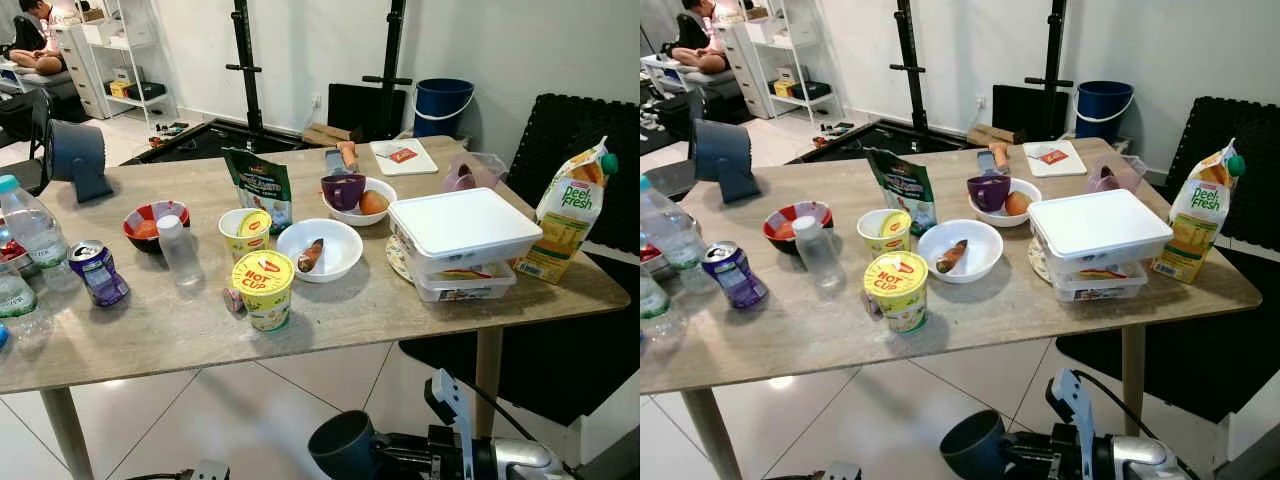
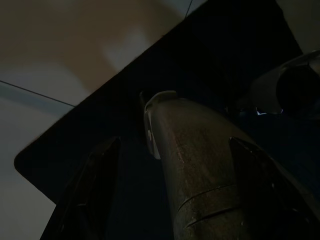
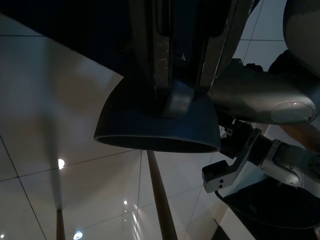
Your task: Restocking fridge
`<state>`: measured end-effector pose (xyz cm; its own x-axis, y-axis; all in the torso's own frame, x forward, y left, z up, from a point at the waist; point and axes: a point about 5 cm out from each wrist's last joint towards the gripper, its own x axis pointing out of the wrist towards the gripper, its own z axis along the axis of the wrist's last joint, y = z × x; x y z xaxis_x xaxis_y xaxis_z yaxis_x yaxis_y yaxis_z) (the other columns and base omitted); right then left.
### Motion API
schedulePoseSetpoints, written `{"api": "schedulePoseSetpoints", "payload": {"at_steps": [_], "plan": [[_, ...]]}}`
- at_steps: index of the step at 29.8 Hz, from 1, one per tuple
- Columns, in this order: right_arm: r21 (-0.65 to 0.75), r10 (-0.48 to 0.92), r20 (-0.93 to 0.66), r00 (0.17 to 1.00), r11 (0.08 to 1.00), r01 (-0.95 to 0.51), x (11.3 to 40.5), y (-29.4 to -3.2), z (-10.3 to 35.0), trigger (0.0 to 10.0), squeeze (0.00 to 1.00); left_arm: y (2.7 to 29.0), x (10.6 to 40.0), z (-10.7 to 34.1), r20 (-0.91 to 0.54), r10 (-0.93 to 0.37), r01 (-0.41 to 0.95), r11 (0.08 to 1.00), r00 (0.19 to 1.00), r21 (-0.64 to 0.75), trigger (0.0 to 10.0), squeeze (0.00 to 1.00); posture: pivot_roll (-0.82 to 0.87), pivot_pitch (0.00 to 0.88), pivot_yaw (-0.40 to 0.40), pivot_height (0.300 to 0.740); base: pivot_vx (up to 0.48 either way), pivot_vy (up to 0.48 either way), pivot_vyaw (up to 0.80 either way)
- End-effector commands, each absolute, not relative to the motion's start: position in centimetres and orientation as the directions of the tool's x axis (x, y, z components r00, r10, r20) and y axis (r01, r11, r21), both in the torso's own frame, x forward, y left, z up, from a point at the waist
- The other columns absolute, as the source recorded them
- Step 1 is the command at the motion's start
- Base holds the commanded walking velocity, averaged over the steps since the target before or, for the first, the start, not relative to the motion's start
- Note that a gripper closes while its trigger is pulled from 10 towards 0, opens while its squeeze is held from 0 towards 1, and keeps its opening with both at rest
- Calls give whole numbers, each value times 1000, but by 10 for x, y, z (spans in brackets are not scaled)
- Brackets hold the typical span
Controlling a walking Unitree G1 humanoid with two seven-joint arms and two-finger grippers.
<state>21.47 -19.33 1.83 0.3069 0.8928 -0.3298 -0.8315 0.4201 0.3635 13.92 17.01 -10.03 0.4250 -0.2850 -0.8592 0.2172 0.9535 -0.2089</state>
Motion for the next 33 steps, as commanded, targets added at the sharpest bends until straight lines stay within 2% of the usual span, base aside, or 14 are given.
{"api": "schedulePoseSetpoints", "payload": {"at_steps": [1, 7, 12, 14, 18, 21, 27, 33], "plan": [[366, 905, -308, 292, 396, -842, 214, -188, 17, 10000, 0, 175, 128, -104, -882, -280, 220, 953, 379, -208, 10000, 0, -57, 34, 42, 740, 0, 0, 0], [366, 903, -317, 289, 397, -842, 215, -184, 11, 10000, 0, 174, 128, -104, -880, -282, 217, 953, 382, -211, 10000, 0, -56, 31, 41, 740, 0, 0, 0], [347, 850, -383, 363, 496, -796, 216, -190, -2, 10000, 0, 173, 129, -104, -879, -281, 215, 954, 386, -210, 10000, 0, -54, 29, 39, 740, 0, 0, 0], [351, 823, -383, 418, 549, -759, 216, -193, -6, 10000, 0, 173, 129, -104, -879, -281, 214, 954, 386, -210, 10000, 0, -53, 29, 40, 740, 0, 0, 0], [382, 830, -329, 450, 553, -741, 218, -193, -2, 10000, 0, 173, 129, -104, -879, -281, 214, 954, 385, -211, 10000, 0, -56, 32, 42, 740, 0, 0, 0], [433, 858, -193, 475, 509, -744, 221, -191, 9, 10000, 0, 174, 128, -104, -881, -281, 217, 953, 381, -210, 10000, 0, -63, 35, 46, 740, 0, 0, 0], [450, 890, -103, 445, 440, -777, 221, -188, 21, 10000, 0, 173, 128, -104, -882, -282, 224, 952, 378, -209, 10000, 0, -69, 31, 44, 740, 0, 0, 0], [448, 951, -46, 304, 292, -845, 212, -183, 36, 10000, 0, 172, 132, -103, -879, -284, 228, 951, 384, -208, 10000, 0, -72, 20, 41, 740, 0, 0, 0]]}}
